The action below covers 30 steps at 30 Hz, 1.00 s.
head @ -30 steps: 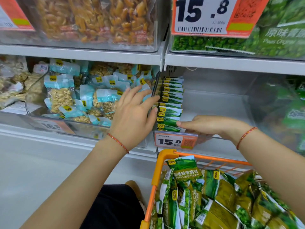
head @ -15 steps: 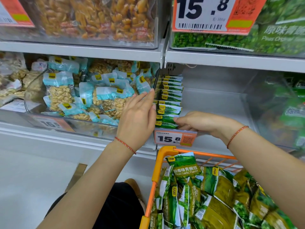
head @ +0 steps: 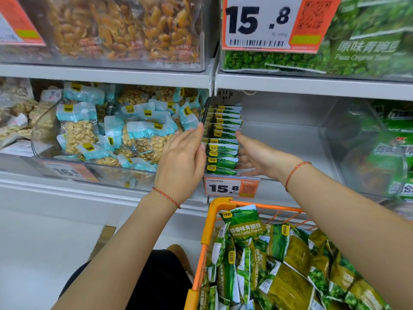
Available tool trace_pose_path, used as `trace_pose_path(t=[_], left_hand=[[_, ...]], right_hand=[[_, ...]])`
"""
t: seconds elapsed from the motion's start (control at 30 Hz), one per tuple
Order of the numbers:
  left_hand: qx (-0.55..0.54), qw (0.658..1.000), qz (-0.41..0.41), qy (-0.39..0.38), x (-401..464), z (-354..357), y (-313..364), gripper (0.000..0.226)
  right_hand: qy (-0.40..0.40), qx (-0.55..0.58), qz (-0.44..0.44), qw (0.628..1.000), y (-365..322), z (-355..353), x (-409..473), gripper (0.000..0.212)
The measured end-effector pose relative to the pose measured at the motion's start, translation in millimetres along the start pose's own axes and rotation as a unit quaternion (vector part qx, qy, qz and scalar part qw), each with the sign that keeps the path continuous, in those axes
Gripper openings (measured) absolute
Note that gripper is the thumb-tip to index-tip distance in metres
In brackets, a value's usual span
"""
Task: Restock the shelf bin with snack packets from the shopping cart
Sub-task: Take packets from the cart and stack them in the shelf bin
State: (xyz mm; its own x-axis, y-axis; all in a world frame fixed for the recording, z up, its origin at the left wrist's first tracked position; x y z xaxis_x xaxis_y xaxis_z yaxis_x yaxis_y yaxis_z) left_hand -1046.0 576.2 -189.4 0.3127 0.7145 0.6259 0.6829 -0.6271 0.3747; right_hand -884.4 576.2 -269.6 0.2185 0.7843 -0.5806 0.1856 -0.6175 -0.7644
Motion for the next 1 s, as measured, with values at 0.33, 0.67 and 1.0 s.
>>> trace_pose_path(t=[0.33,0.67,1.0], left_hand=[[-0.055,0.997,0.025,-0.050,-18,-26,38,0.042],[0.014,0.985,0.034,-0.168,-79,-31,65,0.019],[0.109,0.958,0.064,-0.256,-119,-23,109,0.033]], right_hand=[[0.086,-0.107,-0.159,0.978,-22,-38,-84,0.043],[0.068,-0.522,-0.157,0.836,58,-20,-147,0.053],[0.257,-0.269,-0.203,0.906,72,-21,-153,0.024]])
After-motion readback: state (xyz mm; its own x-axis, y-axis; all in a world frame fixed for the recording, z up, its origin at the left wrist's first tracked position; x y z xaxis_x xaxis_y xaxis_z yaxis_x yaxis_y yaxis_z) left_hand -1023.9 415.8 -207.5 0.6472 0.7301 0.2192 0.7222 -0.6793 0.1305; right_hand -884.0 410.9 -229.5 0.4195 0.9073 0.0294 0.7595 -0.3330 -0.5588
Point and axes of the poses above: each hand's wrist, its own x-axis towards the middle knuckle, its own z-axis out of the palm, y = z × x, the point moved 8 cm from there along x, towards the middle knuckle, and after that the axes turned 8 degrees about y, right-handed, at the moved point
